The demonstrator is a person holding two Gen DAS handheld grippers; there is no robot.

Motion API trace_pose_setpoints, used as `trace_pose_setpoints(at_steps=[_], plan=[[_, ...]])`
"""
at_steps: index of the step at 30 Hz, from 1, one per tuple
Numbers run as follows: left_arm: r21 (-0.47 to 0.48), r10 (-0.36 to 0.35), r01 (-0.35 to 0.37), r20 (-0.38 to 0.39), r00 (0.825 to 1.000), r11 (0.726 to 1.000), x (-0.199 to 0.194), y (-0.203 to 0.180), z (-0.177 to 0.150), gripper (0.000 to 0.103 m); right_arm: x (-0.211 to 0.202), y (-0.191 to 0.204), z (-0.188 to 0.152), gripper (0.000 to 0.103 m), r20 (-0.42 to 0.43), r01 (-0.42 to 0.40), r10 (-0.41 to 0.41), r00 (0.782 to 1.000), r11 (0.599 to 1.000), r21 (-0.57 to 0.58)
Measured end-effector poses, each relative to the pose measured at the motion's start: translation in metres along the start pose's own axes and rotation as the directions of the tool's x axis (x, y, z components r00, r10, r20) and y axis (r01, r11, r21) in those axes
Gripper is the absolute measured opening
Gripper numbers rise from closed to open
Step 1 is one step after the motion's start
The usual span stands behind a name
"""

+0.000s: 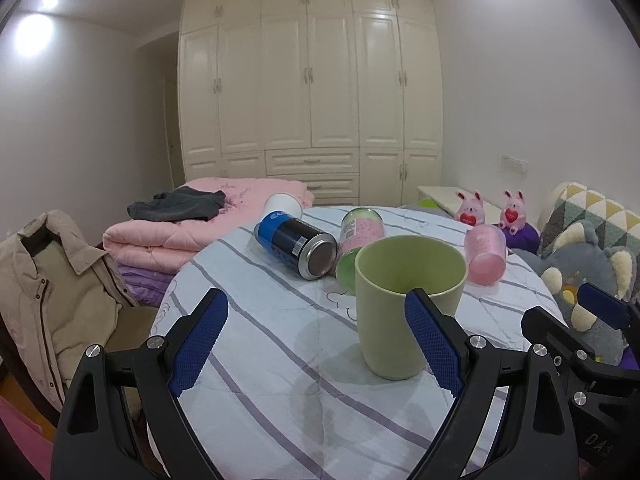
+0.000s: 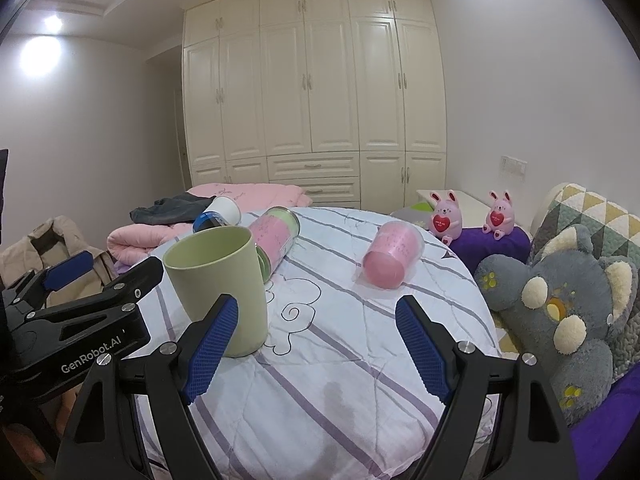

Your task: Flip cup upright

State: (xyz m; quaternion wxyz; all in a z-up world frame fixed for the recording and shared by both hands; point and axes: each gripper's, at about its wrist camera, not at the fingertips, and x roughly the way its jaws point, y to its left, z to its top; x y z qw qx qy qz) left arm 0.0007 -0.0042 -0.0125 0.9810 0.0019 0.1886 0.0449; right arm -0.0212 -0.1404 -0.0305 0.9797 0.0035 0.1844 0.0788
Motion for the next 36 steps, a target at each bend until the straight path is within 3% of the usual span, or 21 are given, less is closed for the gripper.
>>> trace_pose_setpoints(at_steps=[36], plan=[[0.014, 0.012, -0.012, 0.0, 1.0, 1.0, -0.0005, 0.0006, -0.0002, 0.092, 0.0015, 0.0044, -0.0048, 0.083, -0.047, -0.016, 0.016, 0.999, 1.0, 0.006]])
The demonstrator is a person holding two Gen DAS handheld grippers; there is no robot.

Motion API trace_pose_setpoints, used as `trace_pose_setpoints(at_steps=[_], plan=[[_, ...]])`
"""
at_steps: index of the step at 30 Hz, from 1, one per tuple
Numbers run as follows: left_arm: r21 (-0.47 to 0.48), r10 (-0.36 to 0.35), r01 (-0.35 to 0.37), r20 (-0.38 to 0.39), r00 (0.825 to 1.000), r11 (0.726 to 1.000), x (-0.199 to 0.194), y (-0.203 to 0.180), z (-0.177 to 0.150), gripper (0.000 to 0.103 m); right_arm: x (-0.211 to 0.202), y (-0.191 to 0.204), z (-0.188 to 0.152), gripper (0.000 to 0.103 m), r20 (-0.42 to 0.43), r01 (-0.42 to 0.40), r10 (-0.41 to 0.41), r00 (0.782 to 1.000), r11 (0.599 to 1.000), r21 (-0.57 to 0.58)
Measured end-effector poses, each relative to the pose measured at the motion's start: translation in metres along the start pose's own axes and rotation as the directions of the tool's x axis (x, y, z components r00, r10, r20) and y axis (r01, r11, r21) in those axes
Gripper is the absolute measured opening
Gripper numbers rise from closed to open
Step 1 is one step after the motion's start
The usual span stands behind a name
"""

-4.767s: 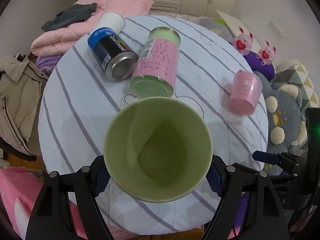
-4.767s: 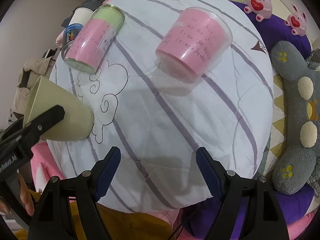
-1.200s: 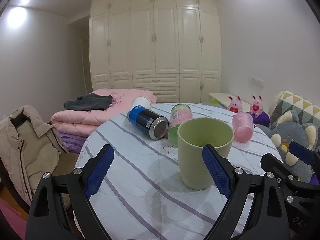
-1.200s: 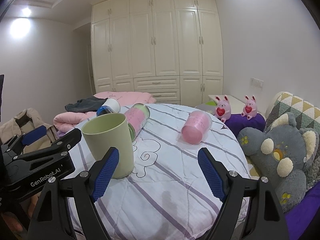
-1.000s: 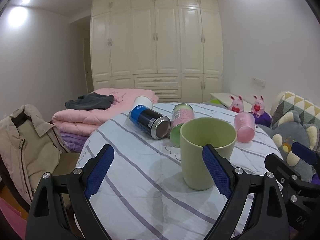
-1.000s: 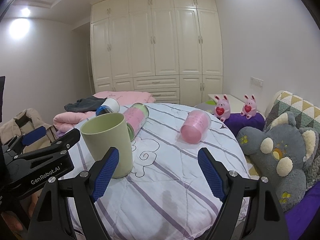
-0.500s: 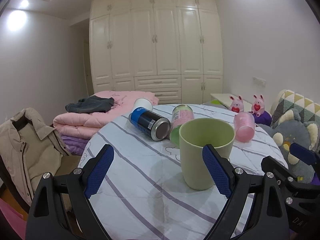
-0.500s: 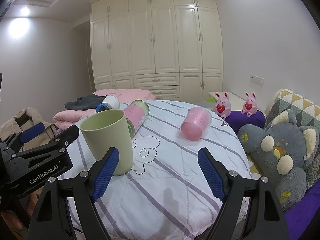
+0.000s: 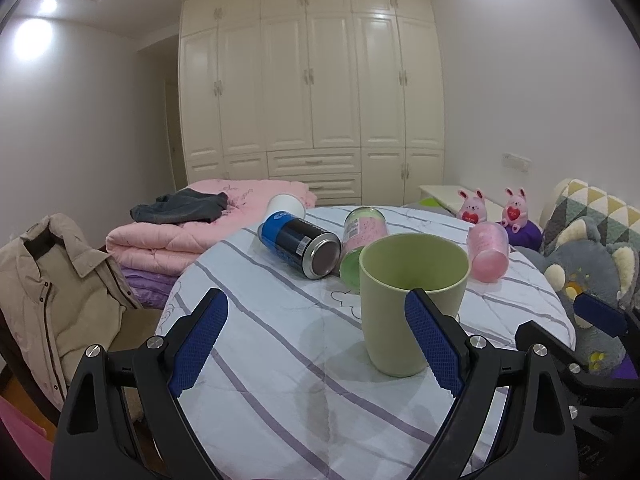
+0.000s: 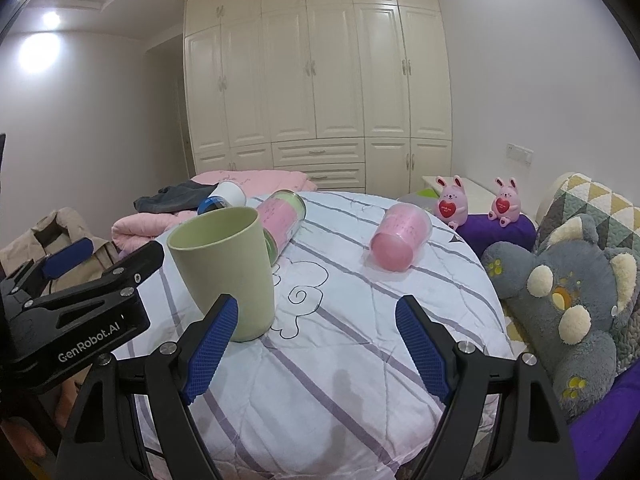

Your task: Flip cup upright

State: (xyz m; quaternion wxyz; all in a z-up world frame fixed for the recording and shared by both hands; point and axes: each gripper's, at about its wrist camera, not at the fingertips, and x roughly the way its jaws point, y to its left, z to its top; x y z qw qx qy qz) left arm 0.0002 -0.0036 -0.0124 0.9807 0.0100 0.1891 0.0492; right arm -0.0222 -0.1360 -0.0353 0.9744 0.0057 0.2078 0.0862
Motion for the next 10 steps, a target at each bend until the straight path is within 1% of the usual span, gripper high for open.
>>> trace_pose_setpoints(at_steps=[10], plan=[[-0.015, -0.006, 0.006, -0.005, 1.0, 1.0, -0.0011, 0.0018, -0.0003, 0.092, 0.0021, 0.0004, -0.0014, 0.083, -0.014, 0.001, -0.001, 1.0, 1.0, -0.001]])
